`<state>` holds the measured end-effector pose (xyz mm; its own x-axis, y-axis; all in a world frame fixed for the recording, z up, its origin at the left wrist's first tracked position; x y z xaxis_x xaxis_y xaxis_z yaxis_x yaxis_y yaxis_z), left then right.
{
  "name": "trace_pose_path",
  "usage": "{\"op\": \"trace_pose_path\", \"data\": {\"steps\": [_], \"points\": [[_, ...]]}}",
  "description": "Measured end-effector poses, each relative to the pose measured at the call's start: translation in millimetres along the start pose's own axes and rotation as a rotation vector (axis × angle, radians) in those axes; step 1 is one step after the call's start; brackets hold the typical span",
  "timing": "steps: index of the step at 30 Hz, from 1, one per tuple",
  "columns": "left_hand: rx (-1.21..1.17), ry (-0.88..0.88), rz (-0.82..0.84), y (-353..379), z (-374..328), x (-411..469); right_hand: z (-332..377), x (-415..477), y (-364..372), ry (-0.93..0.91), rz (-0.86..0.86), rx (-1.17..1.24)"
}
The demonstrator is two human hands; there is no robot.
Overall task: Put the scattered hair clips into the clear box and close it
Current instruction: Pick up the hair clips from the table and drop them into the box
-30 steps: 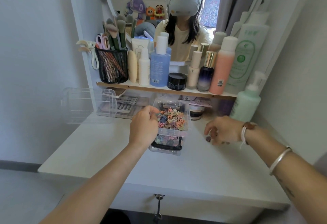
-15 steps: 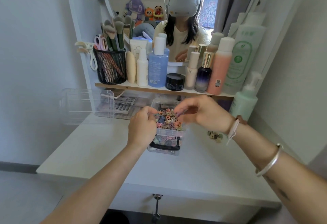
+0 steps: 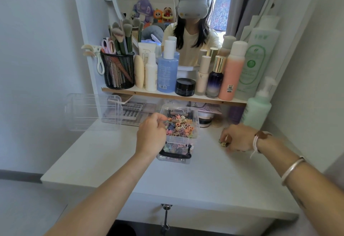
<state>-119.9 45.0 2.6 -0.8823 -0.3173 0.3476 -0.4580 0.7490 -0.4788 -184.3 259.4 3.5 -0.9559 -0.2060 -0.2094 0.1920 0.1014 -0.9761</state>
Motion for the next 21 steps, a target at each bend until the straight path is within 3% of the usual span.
{"op": "trace_pose_path", "data": {"steps": [4, 14, 16, 19, 21], "points": [[0.007, -0.007, -0.005, 0.4, 1.5, 0.3, 3.6, 7.5, 8.2, -0.026, -0.120, -0.046], [0.018, -0.013, -0.006, 0.5, 1.6, 0.3, 12.6, 8.9, -0.3, -0.129, -0.238, 0.133], [0.018, -0.017, -0.005, 0.9, 2.0, 0.3, 15.9, 2.3, -18.5, -0.143, -0.308, 0.354], [0.016, -0.022, -0.007, 1.2, 2.3, 0.5, 39.2, -16.5, -47.8, -0.283, -0.313, 0.899], [0.017, -0.023, -0.009, 0.7, 2.2, 0.4, 61.3, -24.9, -56.0, -0.394, -0.265, 0.937]]}}
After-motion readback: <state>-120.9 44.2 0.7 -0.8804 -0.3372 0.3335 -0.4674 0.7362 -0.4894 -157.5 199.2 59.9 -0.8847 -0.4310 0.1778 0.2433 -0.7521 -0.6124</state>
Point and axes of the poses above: each hand's wrist, its own x-axis towards the middle knuckle, its own y-axis out of the palm, z = x × y, the point moved 4 cm from there along x, towards the middle knuckle, and after that the axes turned 5 degrees about y, right-handed, at the moved point
